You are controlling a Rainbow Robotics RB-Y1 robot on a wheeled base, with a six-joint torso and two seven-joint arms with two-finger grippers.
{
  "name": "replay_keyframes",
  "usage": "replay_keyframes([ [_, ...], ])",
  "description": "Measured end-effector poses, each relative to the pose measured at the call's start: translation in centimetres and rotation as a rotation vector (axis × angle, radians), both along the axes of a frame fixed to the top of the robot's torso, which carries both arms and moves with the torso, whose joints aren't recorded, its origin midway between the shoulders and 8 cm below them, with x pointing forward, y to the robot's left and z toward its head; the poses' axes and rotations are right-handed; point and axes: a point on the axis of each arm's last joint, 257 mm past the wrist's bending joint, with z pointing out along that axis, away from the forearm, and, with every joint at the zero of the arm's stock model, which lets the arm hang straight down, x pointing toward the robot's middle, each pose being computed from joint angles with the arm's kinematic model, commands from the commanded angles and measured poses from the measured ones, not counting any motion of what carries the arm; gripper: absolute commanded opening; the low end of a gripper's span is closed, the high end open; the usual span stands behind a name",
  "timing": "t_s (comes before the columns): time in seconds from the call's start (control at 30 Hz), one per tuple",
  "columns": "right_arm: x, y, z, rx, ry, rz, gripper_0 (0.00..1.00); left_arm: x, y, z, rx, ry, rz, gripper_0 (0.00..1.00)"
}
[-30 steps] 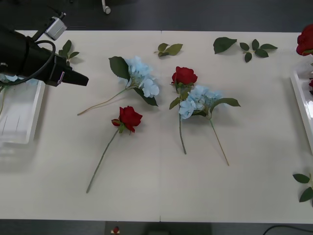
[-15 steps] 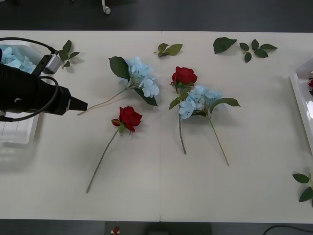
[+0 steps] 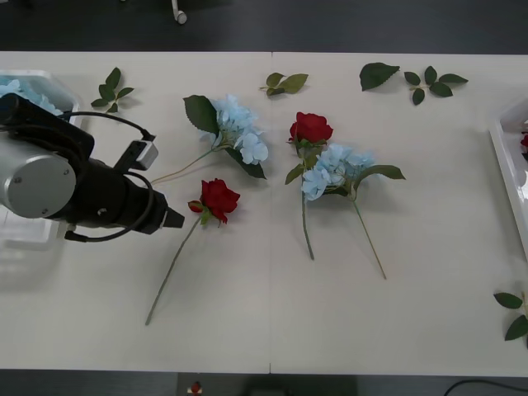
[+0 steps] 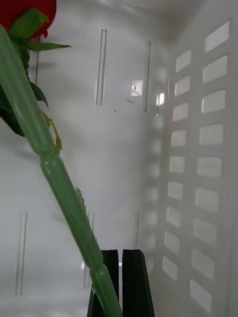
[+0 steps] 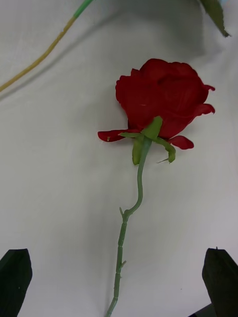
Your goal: Put the red flowers into the right box and the blue flowers into the left box
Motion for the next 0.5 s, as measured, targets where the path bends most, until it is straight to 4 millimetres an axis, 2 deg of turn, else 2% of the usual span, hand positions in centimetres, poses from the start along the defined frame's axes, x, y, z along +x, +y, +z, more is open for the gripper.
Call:
replay_keyframes([
  [0.07, -0.5, -0.6, -0.1, -0.018, 0.015, -0.004, 0.12, -0.3, -0.3, -0.8, 0.014, 0.013, 0.018, 1.00],
  [0.2, -1.1, -1.3, -0.2, -0.023, 0.021, -0.022, 0.51, -0.5, -0.7, -2.4, 0.035, 0.034, 0.087, 1.00],
  [0.23, -1.2, -1.5, -0.2, -0.023, 0.022, -0.026, 0.54, -0.5, -0.9, -2.6, 0.043, 0.028, 0.086, 1.00],
  [0.3, -1.4, -1.6, -0.3, -0.022, 0.025, -0.030, 0.69, -0.4, -1.2, -3.1, 0.061, 0.012, 0.076, 1.00],
  [0.5, -1.9, -1.0, -1.0, 0.004, 0.054, -0.018, 0.87, -0.5, -1.1, -5.0, 0.113, 0.021, 0.075, 1.00],
])
